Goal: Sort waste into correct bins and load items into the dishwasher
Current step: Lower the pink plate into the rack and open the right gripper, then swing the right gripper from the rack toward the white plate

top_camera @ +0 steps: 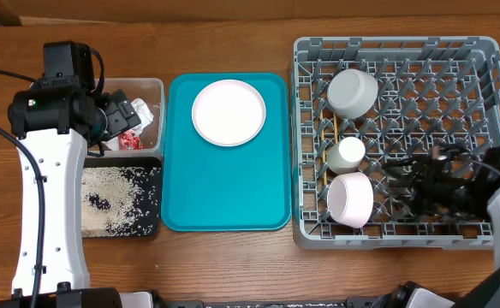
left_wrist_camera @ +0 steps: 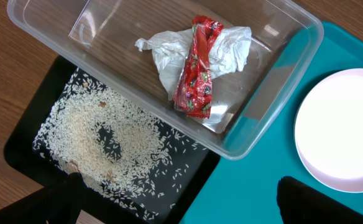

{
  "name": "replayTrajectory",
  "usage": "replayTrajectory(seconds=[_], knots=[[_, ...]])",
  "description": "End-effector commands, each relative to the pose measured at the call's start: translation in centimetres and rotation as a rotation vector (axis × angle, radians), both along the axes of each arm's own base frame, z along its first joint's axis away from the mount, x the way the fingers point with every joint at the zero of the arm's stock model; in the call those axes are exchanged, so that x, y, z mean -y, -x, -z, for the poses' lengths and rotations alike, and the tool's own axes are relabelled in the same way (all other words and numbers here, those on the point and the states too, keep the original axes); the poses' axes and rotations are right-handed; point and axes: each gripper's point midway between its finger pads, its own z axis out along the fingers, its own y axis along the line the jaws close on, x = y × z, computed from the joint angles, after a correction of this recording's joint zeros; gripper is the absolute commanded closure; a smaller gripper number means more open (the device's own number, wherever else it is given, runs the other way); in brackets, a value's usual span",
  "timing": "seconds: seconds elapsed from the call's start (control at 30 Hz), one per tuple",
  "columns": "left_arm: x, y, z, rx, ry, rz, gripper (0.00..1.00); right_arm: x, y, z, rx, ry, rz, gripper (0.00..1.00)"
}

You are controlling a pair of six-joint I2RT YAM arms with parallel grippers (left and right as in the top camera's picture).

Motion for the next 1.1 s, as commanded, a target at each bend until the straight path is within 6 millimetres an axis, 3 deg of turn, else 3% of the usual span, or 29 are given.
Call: replayTrajectory(seconds=[0.0, 0.07, 0.17, 0.33, 0.43, 0.5, 0.6, 0.77, 0.87, 0.97, 1.07], knots=[[-0.1, -0.1, -0.7, 0.018, -0.015, 0.008, 0.0, 4.0, -0.9, -1.3, -0.044, 0.249, 0.049, 0.36], [-0.1, -0.1, -0.7, 0.018, -0.015, 0.008, 0.0, 5.0, -0.9, -2.6, -0.063, 0.309, 0.062, 0.36], [-0.1, -0.1, -0.7, 0.019, -0.015, 0.008, 0.0, 4.5, -1.1, -5.4, -0.036, 0.327, 0.043, 0.39], [-0.1, -0.1, -0.7, 0.018, -0.015, 0.008, 0.0, 1.0, -0.4, -7.7, -0.001, 0.336, -0.077, 0.45], [-0.1, -0.1, -0.7, 0.018, -0.015, 0.008, 0.0, -2.1, 0.7, -7.9, 0.036, 0.325, -0.226, 0.59], [-0.1, -0.1, -0.7, 0.018, -0.015, 0.008, 0.0, -4.0, 1.6, -7.9, 0.046, 0.319, -0.32, 0.79], [-0.1, -0.1, -0.7, 0.018, -0.015, 0.008, 0.0, -6.4, 2.7, -7.8, 0.042, 0.31, -0.422, 0.96], [-0.1, -0.1, -0.7, 0.018, -0.015, 0.008, 0.0, -8.5, 3.9, -7.1, 0.023, 0.3, -0.507, 0.96], [-0.1, -0.1, -0.7, 0.018, -0.015, 0.009, 0.0, -8.8, 4.1, -5.9, -0.011, 0.302, -0.509, 0.96], [-0.1, -0.1, -0.7, 0.018, -0.015, 0.009, 0.0, -8.4, 4.2, -4.5, -0.067, 0.323, -0.478, 0.96], [-0.1, -0.1, -0.7, 0.018, -0.015, 0.009, 0.0, -6.2, 4.3, -2.1, -0.199, 0.449, -0.388, 0.96]])
